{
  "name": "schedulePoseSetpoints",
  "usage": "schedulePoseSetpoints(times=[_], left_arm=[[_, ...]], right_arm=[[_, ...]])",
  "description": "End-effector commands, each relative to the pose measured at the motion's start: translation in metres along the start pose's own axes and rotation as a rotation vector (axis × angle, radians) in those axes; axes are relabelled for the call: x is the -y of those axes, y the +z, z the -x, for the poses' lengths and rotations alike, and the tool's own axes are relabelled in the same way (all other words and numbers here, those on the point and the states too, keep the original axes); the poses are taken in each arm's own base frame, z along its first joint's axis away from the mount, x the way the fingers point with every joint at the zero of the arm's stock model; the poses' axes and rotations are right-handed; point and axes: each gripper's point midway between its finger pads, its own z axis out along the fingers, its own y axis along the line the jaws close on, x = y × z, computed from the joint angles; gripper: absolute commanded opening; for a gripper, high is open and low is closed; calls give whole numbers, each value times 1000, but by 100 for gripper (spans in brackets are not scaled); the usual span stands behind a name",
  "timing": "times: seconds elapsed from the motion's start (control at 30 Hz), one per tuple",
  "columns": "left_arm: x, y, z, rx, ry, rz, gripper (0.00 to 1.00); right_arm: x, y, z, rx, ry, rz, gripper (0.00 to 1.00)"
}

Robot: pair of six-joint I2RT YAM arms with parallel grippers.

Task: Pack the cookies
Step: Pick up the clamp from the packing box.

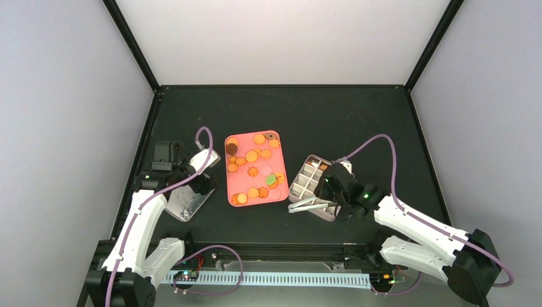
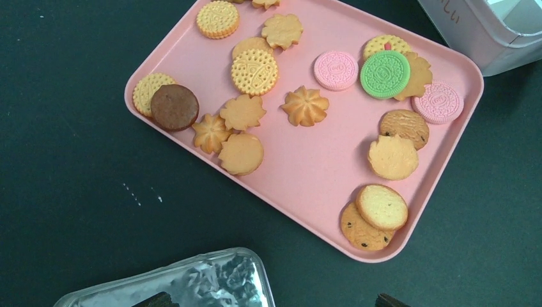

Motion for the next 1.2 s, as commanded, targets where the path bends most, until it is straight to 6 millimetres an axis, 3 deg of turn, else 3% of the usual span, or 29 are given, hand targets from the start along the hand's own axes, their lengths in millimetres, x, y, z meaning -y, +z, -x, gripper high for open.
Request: schedulePoseSetpoints(times=[0.0,0.57,0.83,1.17], left_arm=[[-2,-1,4,25,11,13,83],[-4,1,-1,20,25,30,83],[-4,1,-1,24,26,32,83],[-5,-1,0,28,33,43,83]], right_arm=[[-2,-2,7,11,26,-37,58],[-5,17,8,-26,-39,-129,48],[-7,17,5,-40,-61,-141,30],[-25,8,8,-29,-114,-132,11]])
